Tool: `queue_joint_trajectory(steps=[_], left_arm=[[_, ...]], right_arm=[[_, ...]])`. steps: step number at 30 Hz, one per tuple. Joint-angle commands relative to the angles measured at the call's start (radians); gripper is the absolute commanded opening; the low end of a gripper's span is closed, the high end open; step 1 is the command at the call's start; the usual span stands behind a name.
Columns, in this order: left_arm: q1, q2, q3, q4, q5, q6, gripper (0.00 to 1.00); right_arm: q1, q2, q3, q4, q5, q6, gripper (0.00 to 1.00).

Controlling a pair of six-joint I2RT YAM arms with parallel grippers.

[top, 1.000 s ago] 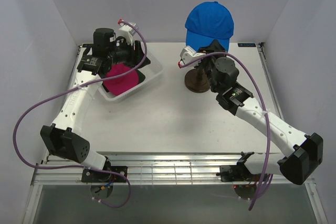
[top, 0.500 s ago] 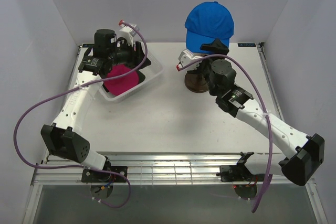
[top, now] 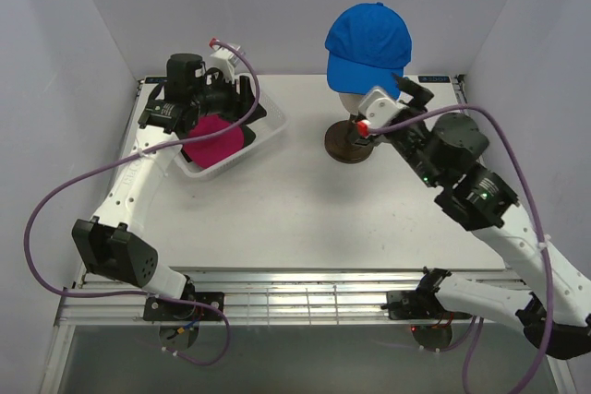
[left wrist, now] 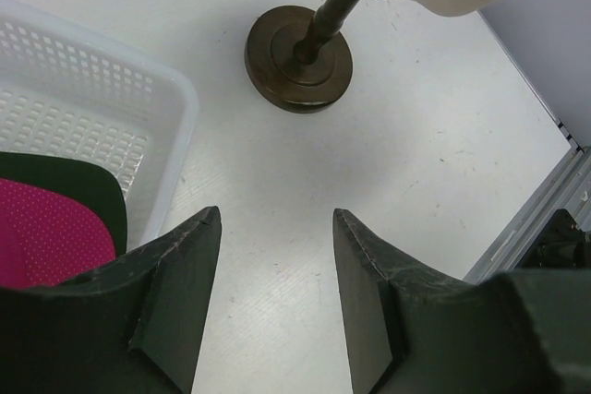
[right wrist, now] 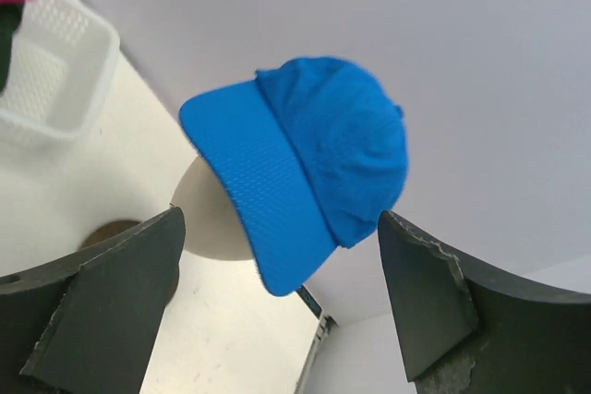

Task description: Stack the hats

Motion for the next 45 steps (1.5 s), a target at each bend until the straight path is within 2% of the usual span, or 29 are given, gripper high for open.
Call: queue_joint_trajectory(steps=[1,6,7,10,11,14,18,19,24,29,34,38,45], left_arm=[[0.015,-0.053,-0.017,0.008,-0.008,0.017,0.62],[0.024,-0.056,-0.029,0.009,0.002,0.021,0.63],[0.026,-0.056,-0.031,0.011,0.005,0.02,0.62],[0.029,-0.058,-0.037,0.011,-0.003,0.034,0.63],[0.033,-0.058,-0.04,0.011,-0.018,0.042,0.68],[0.065,-0.032,-0.04,0.0,-0.179,0.094,0.73],[0.125,0.017,-0.022,0.014,-0.291,0.152,0.77],[0.142,0.029,0.003,0.009,-0.291,0.152,0.77],[0.225,0.089,0.05,-0.024,-0.267,0.165,0.81],[0.309,0.094,0.006,-0.026,-0.236,0.171,0.82],[0.312,0.074,-0.025,-0.017,-0.174,0.171,0.82],[0.312,0.063,-0.031,-0.017,-0.16,0.172,0.82],[0.313,0.053,-0.036,-0.015,-0.123,0.171,0.82]], right_arm=[[0.001,-0.09,0.107,-0.077,-0.067,0.165,0.9],[0.0,-0.113,0.081,-0.188,0.031,0.131,0.95],[0.001,-0.105,0.084,-0.211,0.037,0.132,0.99],[-0.002,-0.084,0.099,-0.254,0.031,0.163,1.0],[-0.002,-0.079,0.106,-0.254,0.028,0.169,1.0],[-0.002,-0.047,0.132,-0.254,0.023,0.194,1.0],[-0.002,-0.026,0.135,-0.254,0.02,0.201,1.0],[-0.002,-0.021,0.133,-0.254,0.023,0.205,0.95],[-0.002,-0.041,0.106,-0.254,0.04,0.221,0.93],[-0.01,0.02,0.05,-0.225,0.223,0.151,0.91],[-0.131,0.158,0.122,-0.127,0.206,0.085,0.78],[-0.149,0.212,0.13,-0.072,0.171,0.013,0.78],[-0.154,0.266,0.096,-0.004,0.275,-0.094,0.54]])
